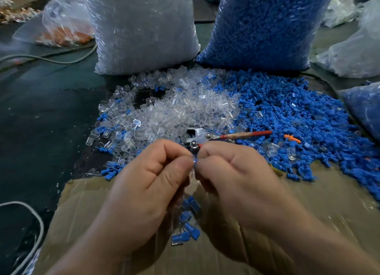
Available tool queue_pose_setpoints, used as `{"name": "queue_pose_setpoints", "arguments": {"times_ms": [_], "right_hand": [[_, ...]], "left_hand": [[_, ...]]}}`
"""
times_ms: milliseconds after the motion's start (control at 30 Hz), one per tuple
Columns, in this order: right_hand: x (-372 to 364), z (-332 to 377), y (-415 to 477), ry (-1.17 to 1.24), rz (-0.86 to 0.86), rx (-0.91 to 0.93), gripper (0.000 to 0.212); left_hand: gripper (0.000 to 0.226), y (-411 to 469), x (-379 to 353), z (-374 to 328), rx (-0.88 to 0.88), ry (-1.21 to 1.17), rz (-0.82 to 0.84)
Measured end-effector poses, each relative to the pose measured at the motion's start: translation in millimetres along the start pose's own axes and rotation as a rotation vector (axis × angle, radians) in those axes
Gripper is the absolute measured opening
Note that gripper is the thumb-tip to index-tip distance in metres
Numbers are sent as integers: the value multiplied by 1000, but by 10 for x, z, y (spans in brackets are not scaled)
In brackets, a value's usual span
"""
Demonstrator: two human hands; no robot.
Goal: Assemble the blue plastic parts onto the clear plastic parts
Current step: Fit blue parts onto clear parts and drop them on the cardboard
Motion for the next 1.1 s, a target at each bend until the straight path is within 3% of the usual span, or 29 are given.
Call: {"name": "queue_pose_setpoints", "arguments": {"times_ms": [33, 67, 100, 233, 300, 500, 700, 900, 1000, 1100], "right_hand": [[-42, -111, 9, 192, 101, -147, 22], [-25, -149, -6, 221, 148, -206, 23], [65, -152, -16, 89, 128, -196, 27], [690, -203, -86, -825, -178, -193, 34], [804, -326, -126, -1019, -155, -291, 32], [495, -516, -155, -956, 108, -331, 21], [266, -538, 4, -902, 161, -238, 7], [521, -409, -32, -942, -8, -226, 15], [846, -346, -103, -964, -151, -286, 21], [891, -438, -192, -1013, -156, -342, 27]], "left_hand": [[16, -1, -23, -74, -68, 45, 25], [14, -1, -21, -124, -111, 89, 34], [15, 0, 17, -142, -122, 133, 18], [8, -1, 388, -38, 6, 226, -179], [8, 19, 406, 25, 51, 374, -109], [9, 14, 132, 114, 44, 805, 271], [23, -22, -33, 54, -49, 771, 404], [15, 18, 197, 38, 2, 771, 162], [27, 28, 371, 69, 63, 875, 32], [45, 15, 479, 94, 144, 1047, -12]]}}
Point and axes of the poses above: each hand's wrist, its own y-axis towards the middle knuckle, its own x-axis out of the back of the hand, z = x × y, the point moved 10 cm from there along y, towards the middle knuckle, and after that the axes turned 10 degrees about -x, right-handed, at the moved point
